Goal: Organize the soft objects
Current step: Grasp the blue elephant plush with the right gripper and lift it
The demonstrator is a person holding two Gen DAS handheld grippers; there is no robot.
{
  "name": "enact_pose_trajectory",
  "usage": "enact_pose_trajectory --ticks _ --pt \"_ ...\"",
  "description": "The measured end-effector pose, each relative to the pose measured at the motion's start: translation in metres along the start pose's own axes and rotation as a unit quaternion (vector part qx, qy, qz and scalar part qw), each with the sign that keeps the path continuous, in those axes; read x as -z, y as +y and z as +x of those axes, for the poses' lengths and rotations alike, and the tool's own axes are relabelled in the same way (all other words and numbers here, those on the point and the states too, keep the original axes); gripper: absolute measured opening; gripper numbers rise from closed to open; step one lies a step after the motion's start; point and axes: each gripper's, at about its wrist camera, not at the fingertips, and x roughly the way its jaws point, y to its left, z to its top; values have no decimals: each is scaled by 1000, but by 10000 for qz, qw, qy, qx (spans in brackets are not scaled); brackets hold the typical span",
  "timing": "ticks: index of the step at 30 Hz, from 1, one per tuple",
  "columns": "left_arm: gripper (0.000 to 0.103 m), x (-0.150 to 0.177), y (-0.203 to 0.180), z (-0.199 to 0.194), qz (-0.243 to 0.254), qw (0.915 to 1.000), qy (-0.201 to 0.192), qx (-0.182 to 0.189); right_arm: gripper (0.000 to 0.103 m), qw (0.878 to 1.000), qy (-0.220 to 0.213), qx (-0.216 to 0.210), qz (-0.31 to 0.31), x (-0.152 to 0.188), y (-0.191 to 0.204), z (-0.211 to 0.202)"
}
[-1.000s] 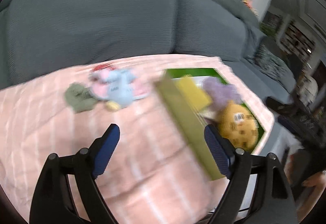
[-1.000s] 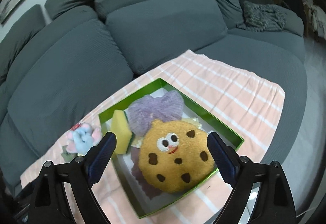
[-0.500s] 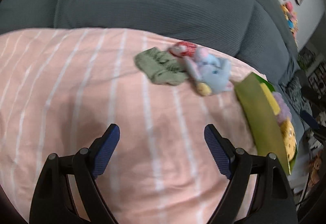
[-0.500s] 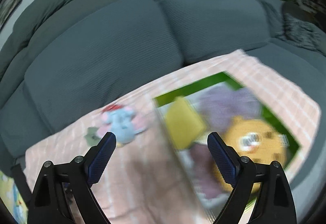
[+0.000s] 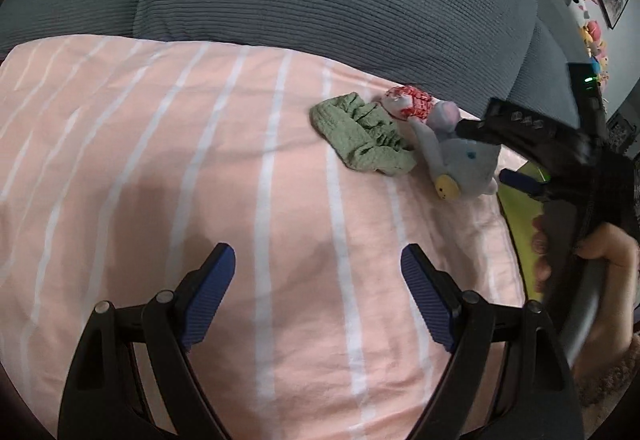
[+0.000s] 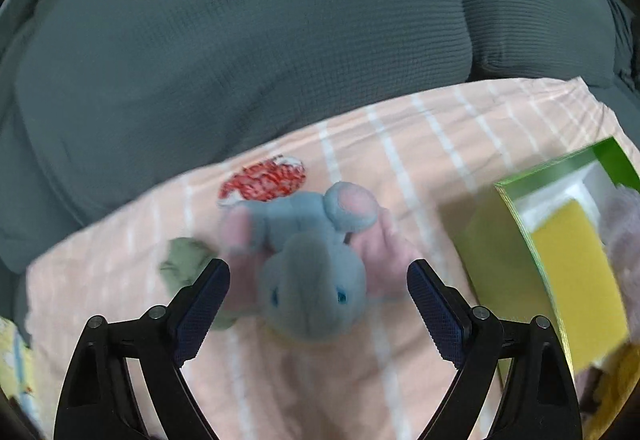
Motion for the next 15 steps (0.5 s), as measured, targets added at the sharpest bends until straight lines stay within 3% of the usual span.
enact_pose_trajectory --ticks 1,2,3,5,12,15 --pt "84 0 1 2 -9 10000 5 -25 92 10000 70 -7 23 1 0 8" --pt "84 0 2 2 -38 10000 44 -31 86 9999 145 -10 79 2 -1 14" --pt "84 0 3 3 -58 10000 66 -20 73 9994 287 -42 174 4 -4 22" --pt "84 -1 4 1 -84 9999 69 48 66 9982 375 -337 319 7 -7 28" --pt "84 -2 0 -1 -59 9999 68 96 60 9958 419 -601 549 14 -12 4" --pt "84 -2 1 -1 -63 9999 72 31 60 9978 345 -465 327 25 -7 -24"
